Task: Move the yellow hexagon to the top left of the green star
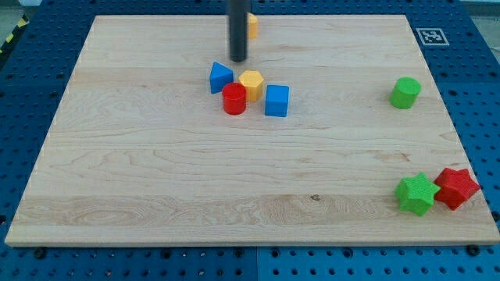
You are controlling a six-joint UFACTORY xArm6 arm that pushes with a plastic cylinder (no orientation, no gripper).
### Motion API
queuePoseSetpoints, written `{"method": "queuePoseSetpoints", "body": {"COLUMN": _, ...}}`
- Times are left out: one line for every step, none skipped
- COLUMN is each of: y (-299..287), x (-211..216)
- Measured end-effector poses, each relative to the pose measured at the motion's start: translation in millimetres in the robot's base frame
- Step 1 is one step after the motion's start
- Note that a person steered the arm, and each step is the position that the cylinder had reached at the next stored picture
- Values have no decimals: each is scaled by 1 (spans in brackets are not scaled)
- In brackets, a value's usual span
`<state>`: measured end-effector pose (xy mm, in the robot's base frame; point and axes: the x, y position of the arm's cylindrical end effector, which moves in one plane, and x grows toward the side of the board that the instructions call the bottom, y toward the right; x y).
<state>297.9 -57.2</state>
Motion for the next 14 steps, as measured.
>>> {"method": "queuePoseSetpoints", "body": {"y": -61, "x": 5}}
{"method": "queuePoseSetpoints", "body": {"y": -68, "x": 15}}
{"method": "queuePoseSetpoints", "body": {"y": -69, "x": 18}}
{"method": "queuePoseSetpoints", "body": {"y": -62, "x": 39}}
{"method": "queuePoseSetpoints", "body": {"y": -29, "x": 46}}
{"method": "queuePoseSetpoints", "body": {"y": 7, "x": 48}}
{"method": "queuePoseSetpoints", "body": {"y": 24, "x": 64}}
{"method": "queuePoseSetpoints", "body": {"y": 43, "x": 74}}
{"method": "queuePoseSetpoints", "body": {"y": 73, "x": 77}}
{"method": "queuePoseSetpoints", "body": {"y": 98, "x": 87}}
{"method": "queuePoseSetpoints", "body": {"y": 115, "x": 100}}
{"method": "queuePoseSetpoints", "body": {"y": 131, "x": 114}}
{"method": "queuePoseSetpoints", "body": {"y": 156, "x": 124}}
{"method": "queuePoseSetpoints", "body": {"y": 185, "x": 128}}
